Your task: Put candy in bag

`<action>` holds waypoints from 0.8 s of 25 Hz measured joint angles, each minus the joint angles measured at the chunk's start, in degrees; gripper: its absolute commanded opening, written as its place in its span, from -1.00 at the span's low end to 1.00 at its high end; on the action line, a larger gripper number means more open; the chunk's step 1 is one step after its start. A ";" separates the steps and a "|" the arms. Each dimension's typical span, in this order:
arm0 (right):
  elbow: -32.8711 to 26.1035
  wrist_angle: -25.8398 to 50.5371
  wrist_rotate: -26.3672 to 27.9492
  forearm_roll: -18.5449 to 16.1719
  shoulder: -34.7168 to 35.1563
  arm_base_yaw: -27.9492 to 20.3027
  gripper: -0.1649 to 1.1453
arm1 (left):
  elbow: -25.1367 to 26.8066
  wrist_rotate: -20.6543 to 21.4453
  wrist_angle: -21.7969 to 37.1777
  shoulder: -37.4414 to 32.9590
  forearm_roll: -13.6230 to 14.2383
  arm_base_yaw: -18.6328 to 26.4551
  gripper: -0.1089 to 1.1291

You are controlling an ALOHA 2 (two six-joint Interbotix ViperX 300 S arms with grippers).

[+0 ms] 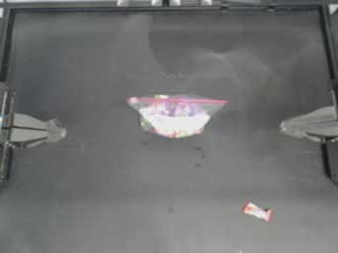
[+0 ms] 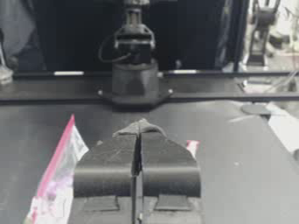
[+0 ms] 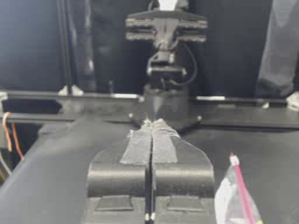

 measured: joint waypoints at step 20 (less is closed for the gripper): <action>1.14 -0.70 -0.79 -1.76 -0.09 -0.26 0.64 | 0.09 1.41 2.64 0.00 0.26 0.35 0.85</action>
